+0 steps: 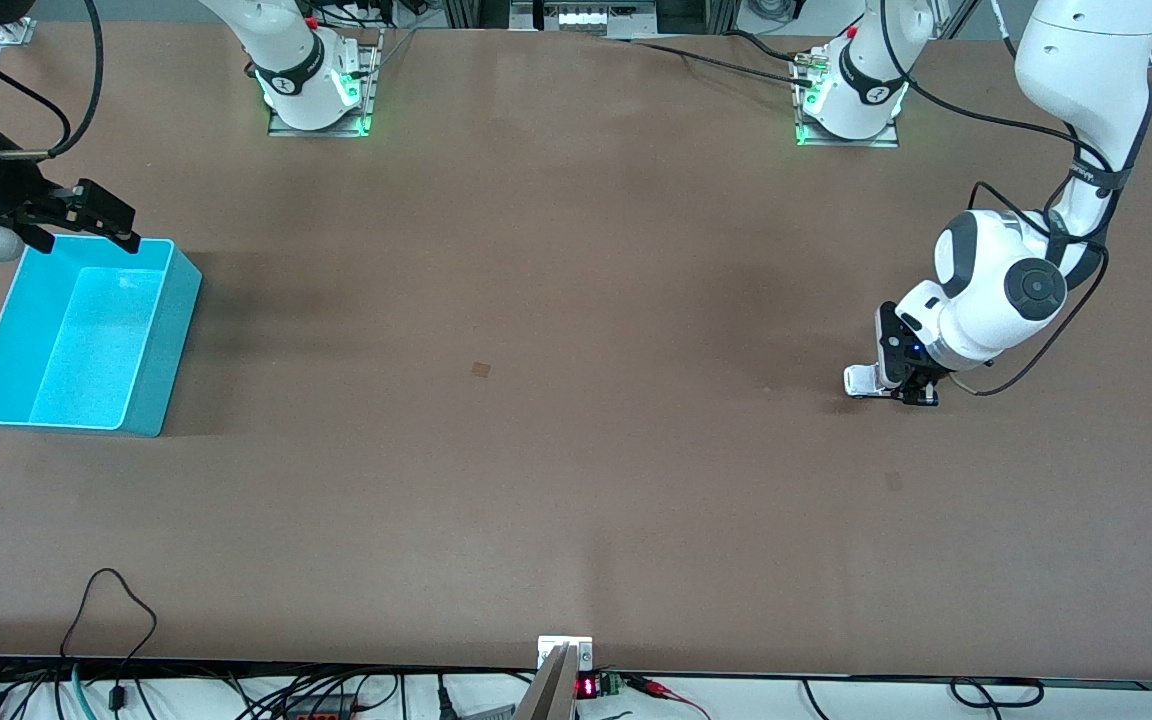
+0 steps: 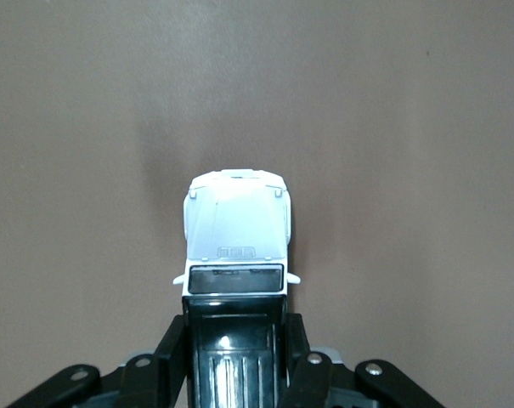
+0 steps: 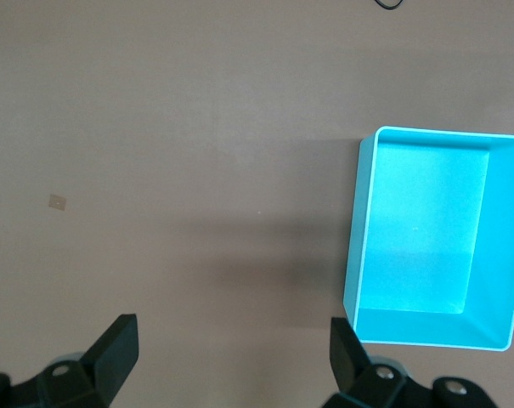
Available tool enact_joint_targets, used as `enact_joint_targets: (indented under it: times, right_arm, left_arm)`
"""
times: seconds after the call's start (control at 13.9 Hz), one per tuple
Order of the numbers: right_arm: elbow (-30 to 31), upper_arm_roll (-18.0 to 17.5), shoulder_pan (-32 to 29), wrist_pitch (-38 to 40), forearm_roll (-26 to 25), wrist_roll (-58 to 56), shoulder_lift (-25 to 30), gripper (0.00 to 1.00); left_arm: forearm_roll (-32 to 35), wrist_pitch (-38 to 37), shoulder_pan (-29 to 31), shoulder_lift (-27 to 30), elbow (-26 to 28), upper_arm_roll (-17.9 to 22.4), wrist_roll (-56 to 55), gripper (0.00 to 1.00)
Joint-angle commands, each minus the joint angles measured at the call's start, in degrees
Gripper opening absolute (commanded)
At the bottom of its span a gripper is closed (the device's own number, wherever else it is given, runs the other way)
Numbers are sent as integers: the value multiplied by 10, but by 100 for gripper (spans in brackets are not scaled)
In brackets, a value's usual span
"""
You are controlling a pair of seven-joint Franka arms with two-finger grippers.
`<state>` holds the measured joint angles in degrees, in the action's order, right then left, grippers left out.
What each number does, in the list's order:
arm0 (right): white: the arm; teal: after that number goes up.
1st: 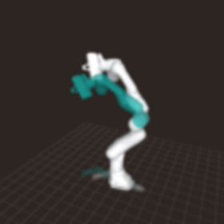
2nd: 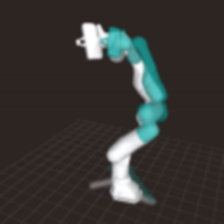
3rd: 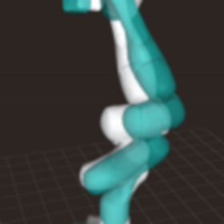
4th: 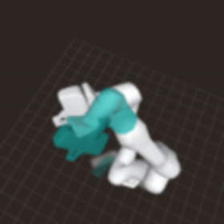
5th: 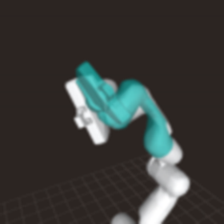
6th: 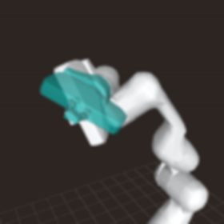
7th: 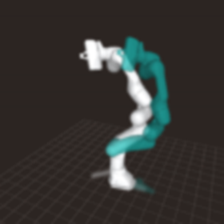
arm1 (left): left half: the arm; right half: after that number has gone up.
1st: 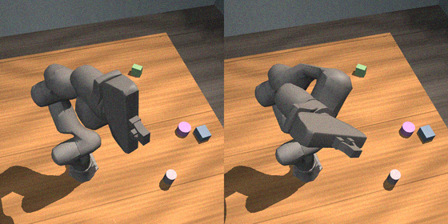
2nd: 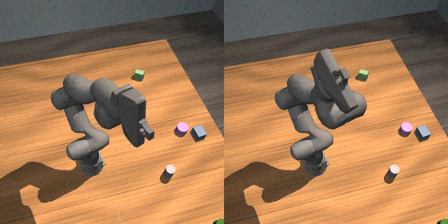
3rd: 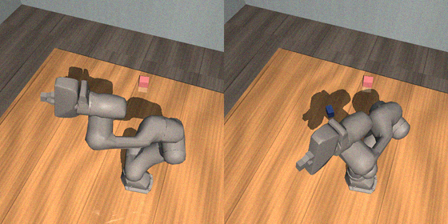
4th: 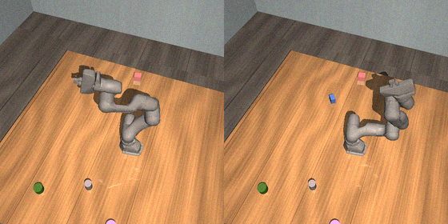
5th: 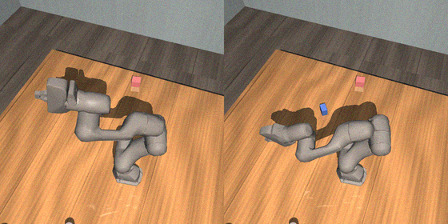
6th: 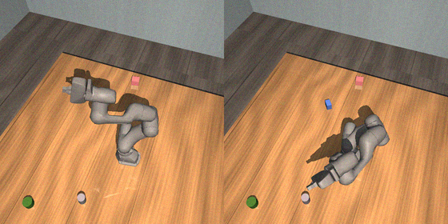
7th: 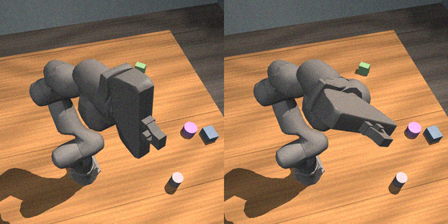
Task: Wind and store white jeep toy
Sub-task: 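Grasp the white toy jeep with the left gripper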
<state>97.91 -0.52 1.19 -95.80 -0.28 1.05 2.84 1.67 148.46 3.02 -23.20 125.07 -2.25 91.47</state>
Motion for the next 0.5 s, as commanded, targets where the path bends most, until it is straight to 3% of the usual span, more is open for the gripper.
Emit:
enact_joint_targets:
  times: [0.0,0.43]
  right_arm:
    - [-7,0,0,9,9,-10,2,100]
    - [-7,0,0,9,9,-10,2,100]
  left_arm:
    - [7,-2,10,-16,-4,0,41,27]
    - [7,-2,16,-19,-4,0,43,27]
